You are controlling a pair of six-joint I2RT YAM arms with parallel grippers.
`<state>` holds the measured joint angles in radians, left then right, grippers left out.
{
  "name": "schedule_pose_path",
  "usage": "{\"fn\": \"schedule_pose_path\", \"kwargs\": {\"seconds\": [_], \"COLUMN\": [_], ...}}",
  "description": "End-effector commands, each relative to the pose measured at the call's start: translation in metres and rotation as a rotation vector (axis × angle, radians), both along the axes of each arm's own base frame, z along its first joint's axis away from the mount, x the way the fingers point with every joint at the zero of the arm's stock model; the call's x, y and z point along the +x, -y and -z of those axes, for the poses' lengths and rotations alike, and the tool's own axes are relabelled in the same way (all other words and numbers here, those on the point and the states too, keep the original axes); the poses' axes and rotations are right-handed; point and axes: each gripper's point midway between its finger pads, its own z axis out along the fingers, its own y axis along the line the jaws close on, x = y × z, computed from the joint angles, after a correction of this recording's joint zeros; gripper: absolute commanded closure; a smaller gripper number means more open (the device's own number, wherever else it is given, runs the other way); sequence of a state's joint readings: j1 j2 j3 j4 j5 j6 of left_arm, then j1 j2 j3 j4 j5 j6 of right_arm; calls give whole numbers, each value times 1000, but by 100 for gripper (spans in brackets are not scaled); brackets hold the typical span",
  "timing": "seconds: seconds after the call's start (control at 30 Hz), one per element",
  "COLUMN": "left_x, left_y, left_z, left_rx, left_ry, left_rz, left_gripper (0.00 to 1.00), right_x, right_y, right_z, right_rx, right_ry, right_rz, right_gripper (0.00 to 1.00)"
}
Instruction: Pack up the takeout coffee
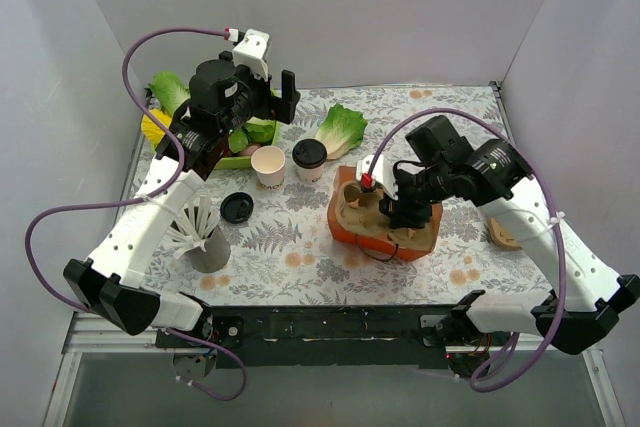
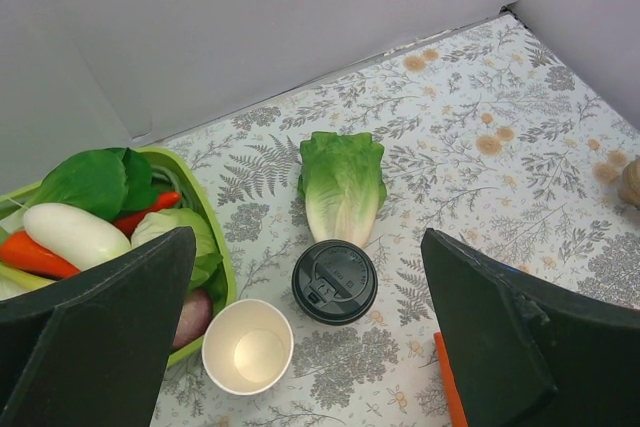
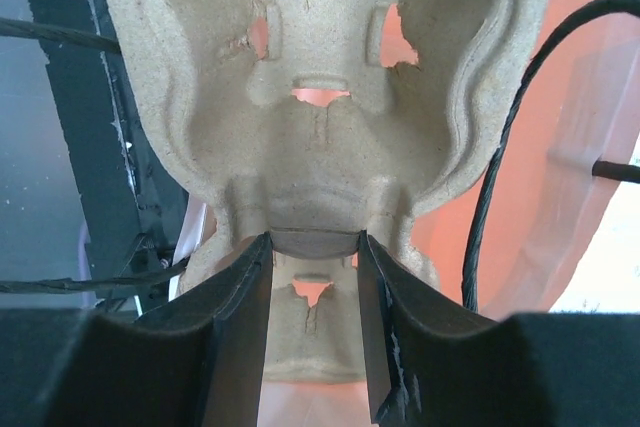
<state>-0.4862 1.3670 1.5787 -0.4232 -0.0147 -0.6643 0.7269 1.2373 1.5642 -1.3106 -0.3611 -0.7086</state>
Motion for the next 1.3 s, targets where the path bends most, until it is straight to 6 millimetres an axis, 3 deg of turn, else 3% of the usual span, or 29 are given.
{"fn": "schedule_pose_path", "kwargs": {"seconds": [0.0,0.03,0.2,0.37,0.77,0.97,1.27], "left_x": [-4,-5,-7,-11,-16,-18,-19], "left_y": [1,6,12,20,19,22,24], "left_z": [-9,-9,-10,-4,2,7,11], "left_rx": [-32,-42,-52,-54,-48,-49,-45], "left_ry": [6,0,-2,-20,-26,-37,-48], "left_rz": [8,35,63,113,124,137,152], "left_gripper": [2,2,2,2,2,2,2], "right_x": [21,29,63,72,65,73,63], "right_y": [7,5,10,9,23,27,22], "right_z": [3,9,-4,-20,38,51,81], "right_rx": [-80,-113,-177,-159,-328,-397,-437], "right_ry": [17,13,148,202,89,79,-20], "right_rz": [135,146,182,199,182,197,127], "right_gripper": [99,99,99,99,99,99,99]}}
